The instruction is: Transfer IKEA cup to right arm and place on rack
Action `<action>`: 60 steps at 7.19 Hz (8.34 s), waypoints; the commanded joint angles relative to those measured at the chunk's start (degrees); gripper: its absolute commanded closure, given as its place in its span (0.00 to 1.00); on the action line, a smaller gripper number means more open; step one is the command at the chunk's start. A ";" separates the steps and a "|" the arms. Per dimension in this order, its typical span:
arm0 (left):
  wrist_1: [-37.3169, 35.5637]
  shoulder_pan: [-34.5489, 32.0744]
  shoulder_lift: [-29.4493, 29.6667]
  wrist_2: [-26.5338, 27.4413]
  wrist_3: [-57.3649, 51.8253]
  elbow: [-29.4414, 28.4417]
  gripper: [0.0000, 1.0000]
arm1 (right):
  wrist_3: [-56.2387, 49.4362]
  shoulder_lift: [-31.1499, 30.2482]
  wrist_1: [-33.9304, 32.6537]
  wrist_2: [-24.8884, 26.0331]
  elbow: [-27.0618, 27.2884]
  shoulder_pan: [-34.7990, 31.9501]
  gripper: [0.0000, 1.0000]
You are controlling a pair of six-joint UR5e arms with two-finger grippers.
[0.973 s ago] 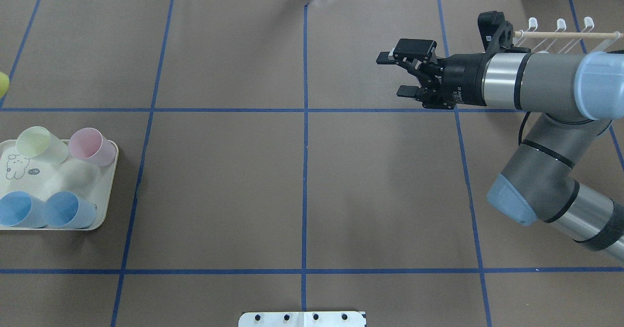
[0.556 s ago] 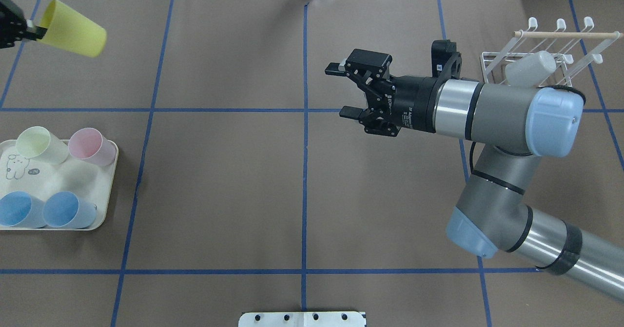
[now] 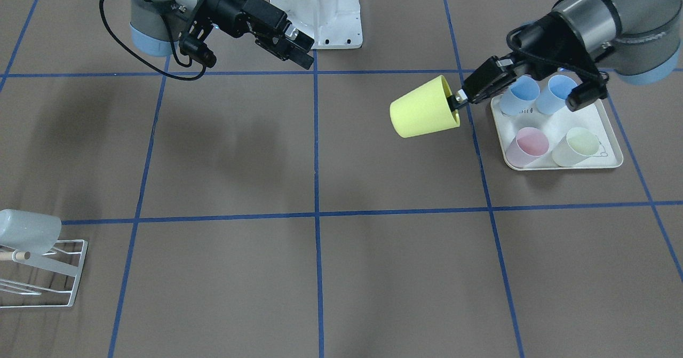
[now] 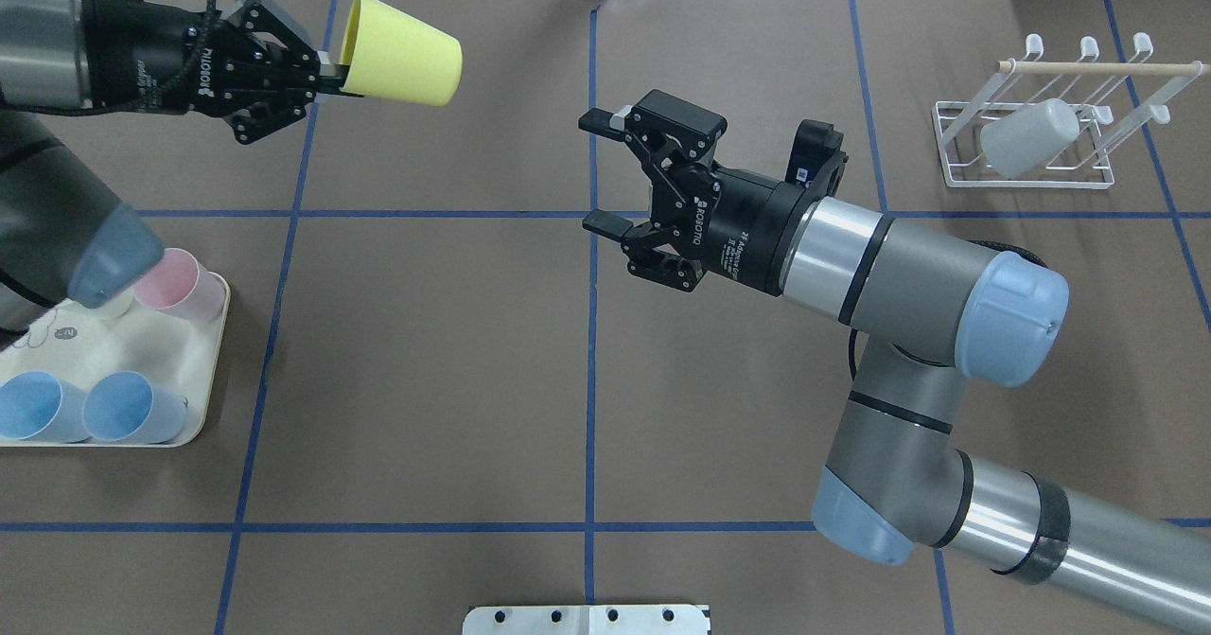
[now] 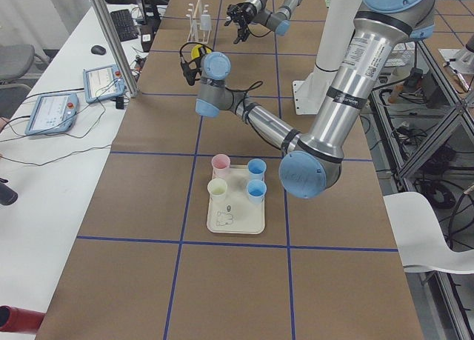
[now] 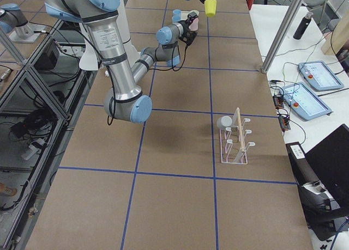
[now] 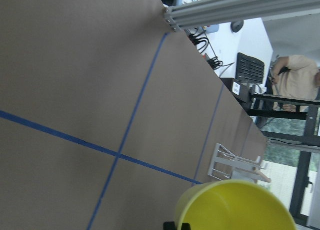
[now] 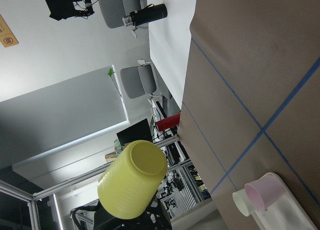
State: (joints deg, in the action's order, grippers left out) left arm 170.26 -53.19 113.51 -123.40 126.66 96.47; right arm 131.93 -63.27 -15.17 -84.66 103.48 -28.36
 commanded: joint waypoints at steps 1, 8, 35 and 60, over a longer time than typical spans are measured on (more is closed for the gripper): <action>13.38 10.95 0.57 14.35 9.44 -0.23 1.00 | 2.62 1.30 0.06 1.08 -0.82 0.06 0.00; 14.22 15.48 1.54 16.97 9.74 0.47 1.00 | 7.12 2.63 1.11 3.27 -1.79 0.41 0.13; -44.67 -9.22 -27.55 -7.03 -87.47 -4.36 0.92 | -65.31 -22.06 -47.40 -7.54 14.03 -25.43 1.00; -44.53 -2.15 10.30 -0.68 -17.84 7.68 1.00 | -53.06 -18.12 -36.42 -20.81 3.28 -33.54 0.00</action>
State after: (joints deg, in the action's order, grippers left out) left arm 122.17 -60.53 120.13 -130.19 100.18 104.46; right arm 71.10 -81.71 -51.69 -104.31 103.03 -63.88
